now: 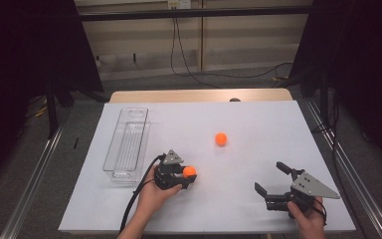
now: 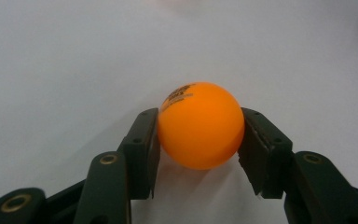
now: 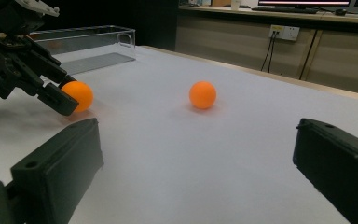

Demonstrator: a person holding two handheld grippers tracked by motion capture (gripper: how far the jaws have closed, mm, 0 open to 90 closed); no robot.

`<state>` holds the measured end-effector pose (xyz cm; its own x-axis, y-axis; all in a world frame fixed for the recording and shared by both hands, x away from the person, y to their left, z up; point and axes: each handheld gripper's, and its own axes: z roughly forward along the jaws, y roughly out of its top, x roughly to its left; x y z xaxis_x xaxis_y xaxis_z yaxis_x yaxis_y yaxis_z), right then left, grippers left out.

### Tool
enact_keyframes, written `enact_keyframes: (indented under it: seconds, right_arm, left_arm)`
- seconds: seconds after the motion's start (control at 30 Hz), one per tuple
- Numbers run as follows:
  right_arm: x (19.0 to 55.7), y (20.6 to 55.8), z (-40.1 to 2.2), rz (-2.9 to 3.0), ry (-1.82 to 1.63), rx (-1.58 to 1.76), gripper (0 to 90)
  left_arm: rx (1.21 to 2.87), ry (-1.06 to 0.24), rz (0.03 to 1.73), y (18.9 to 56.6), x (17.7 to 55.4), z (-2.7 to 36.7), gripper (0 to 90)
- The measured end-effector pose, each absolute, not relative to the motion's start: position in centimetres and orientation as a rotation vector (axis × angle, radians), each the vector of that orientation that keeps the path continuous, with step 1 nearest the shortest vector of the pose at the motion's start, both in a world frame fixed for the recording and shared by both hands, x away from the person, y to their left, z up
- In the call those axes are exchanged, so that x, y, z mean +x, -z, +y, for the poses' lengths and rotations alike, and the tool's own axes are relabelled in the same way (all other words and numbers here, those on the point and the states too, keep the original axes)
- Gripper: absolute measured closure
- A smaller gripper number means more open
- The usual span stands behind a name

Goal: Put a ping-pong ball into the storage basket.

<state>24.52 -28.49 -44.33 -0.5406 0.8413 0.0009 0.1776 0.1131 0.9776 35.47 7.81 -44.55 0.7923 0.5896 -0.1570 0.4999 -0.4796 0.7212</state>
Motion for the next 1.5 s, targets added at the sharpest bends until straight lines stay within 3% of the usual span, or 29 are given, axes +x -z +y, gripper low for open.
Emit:
enact_keyframes:
  seconds: [1.5]
  right_arm:
    - [24.6,44.4,-28.3,1.823,-1.459,0.987,0.8]
  left_arm:
    - [2.124,-0.127,0.857,42.5,35.8,9.5,50.9]
